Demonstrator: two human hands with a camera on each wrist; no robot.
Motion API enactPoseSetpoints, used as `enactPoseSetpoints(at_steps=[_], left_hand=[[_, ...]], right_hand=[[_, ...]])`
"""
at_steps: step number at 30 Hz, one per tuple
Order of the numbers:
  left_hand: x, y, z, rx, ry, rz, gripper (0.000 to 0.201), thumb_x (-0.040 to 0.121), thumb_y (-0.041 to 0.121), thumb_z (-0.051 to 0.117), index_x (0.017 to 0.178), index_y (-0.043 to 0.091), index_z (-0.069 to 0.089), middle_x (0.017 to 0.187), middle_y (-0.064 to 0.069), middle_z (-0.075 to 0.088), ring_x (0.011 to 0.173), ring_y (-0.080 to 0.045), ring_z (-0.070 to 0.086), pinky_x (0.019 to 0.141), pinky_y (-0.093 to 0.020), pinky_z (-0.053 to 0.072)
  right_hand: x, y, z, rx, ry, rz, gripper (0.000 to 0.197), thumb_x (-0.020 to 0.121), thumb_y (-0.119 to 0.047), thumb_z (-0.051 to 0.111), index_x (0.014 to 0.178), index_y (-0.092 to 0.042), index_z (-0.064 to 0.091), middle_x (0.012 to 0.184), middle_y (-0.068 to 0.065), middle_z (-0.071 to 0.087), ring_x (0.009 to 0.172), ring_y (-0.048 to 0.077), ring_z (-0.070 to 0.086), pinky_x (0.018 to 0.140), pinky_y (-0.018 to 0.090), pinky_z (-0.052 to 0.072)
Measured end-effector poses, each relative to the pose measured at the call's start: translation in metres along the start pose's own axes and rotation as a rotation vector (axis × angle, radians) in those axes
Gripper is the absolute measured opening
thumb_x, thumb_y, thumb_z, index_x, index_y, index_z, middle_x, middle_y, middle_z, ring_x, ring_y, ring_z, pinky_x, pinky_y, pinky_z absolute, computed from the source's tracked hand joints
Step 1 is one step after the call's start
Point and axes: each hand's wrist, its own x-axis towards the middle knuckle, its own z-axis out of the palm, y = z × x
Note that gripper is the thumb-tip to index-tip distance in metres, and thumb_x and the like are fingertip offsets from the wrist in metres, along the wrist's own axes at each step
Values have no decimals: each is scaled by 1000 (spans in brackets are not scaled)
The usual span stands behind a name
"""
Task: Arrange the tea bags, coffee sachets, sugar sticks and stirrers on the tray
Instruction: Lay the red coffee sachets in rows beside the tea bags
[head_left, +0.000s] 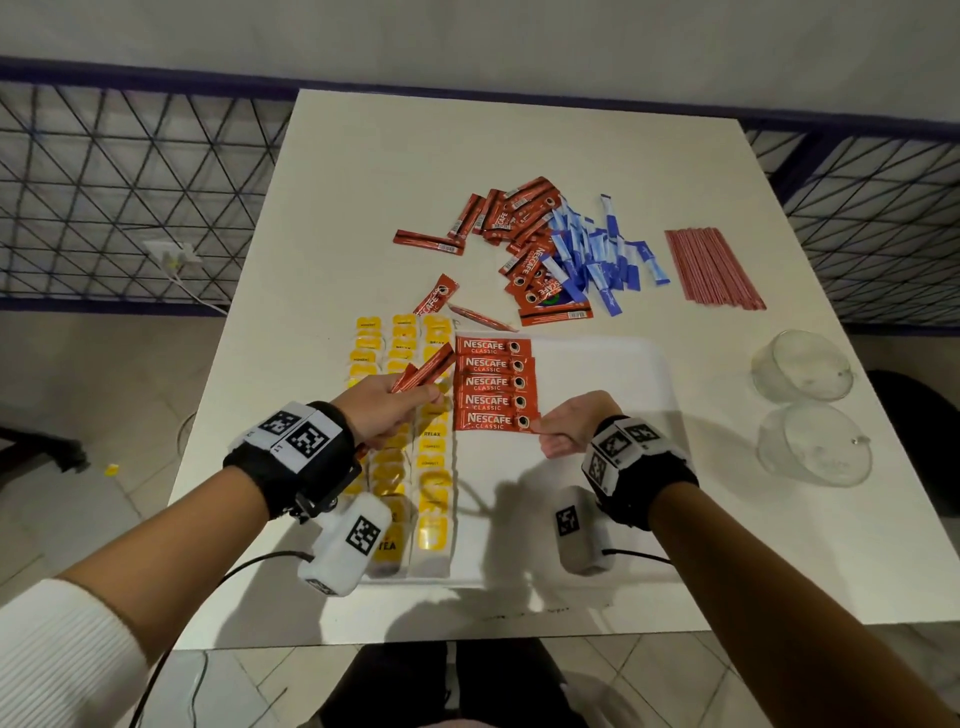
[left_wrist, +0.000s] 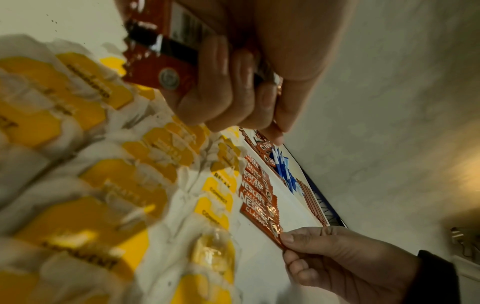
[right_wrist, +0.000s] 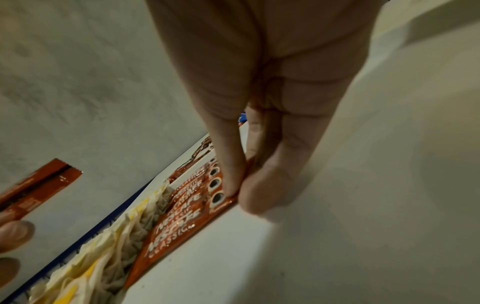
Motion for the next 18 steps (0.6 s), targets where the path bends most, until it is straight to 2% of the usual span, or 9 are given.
enactPoseSetpoints(at_steps=[2, 4, 5, 7, 9, 11, 13, 15, 18], left_hand=[[0, 0, 1, 0, -5, -2, 18, 92, 33, 54, 79, 22, 60, 49, 8, 31, 32, -5, 25, 32, -15, 22], [0, 1, 2, 5, -17, -5, 17, 91, 33, 55, 79, 22, 60, 46, 9, 32, 31, -4, 25, 32, -15, 23], [0, 1, 2, 8, -24, -7, 17, 91, 33, 55, 78, 22, 58, 46, 10, 32, 31, -4, 25, 32, -15, 23], [0, 2, 2, 9, -33, -11, 16, 91, 35, 55, 81, 23, 54, 48, 8, 33, 32, -4, 26, 34, -15, 23], [-1, 3, 2, 11, -39, -9, 18, 90, 43, 53, 90, 25, 48, 54, 7, 34, 35, -5, 27, 35, -16, 23], [-1, 7, 3, -22, -41, -6, 19, 92, 43, 49, 88, 26, 41, 58, 4, 34, 34, -5, 26, 33, -14, 23], [-3, 11, 4, -82, -64, 3, 21, 96, 35, 44, 82, 21, 37, 58, 2, 34, 31, -4, 24, 31, -12, 21], [-6, 14, 5, -115, -113, 33, 19, 99, 30, 40, 83, 18, 38, 55, 3, 39, 31, -4, 25, 31, -11, 19], [-14, 21, 7, -79, -171, 105, 21, 99, 28, 40, 82, 14, 43, 47, 7, 49, 29, -3, 31, 31, -10, 21]], right_hand=[[0, 0, 0, 3, 4, 0, 18, 84, 0, 62, 69, -9, 56, 68, 9, 61, 60, 18, 61, 57, 25, 52], [0, -2, 0, 27, -67, 31, 26, 86, -3, 61, 64, -10, 48, 54, 5, 54, 47, 15, 53, 48, 23, 46], [1, -4, 0, 60, -127, 64, 32, 89, -6, 57, 62, -12, 40, 45, 1, 45, 38, 11, 43, 42, 20, 39], [0, -7, 0, 85, -265, 105, 37, 98, -13, 43, 64, -18, 30, 35, -5, 29, 30, 6, 26, 36, 15, 28], [-3, -10, -2, 10, -339, 97, 36, 101, -19, 35, 65, -20, 28, 35, -7, 26, 31, 4, 22, 39, 14, 25], [-9, -12, -6, -2, -249, 69, 33, 97, -19, 47, 65, -17, 36, 41, -3, 32, 36, 7, 28, 45, 15, 30], [-18, -11, -10, 13, -60, -16, 23, 87, -18, 63, 69, -9, 53, 51, 2, 49, 47, 12, 45, 58, 21, 46], [-31, -16, -10, 92, 12, -117, 16, 81, -17, 70, 78, -3, 62, 64, 7, 63, 56, 15, 58, 70, 26, 56], [-53, -35, -6, 168, -63, -270, 13, 82, -15, 68, 88, -4, 63, 73, 9, 65, 58, 12, 60, 62, 19, 55]])
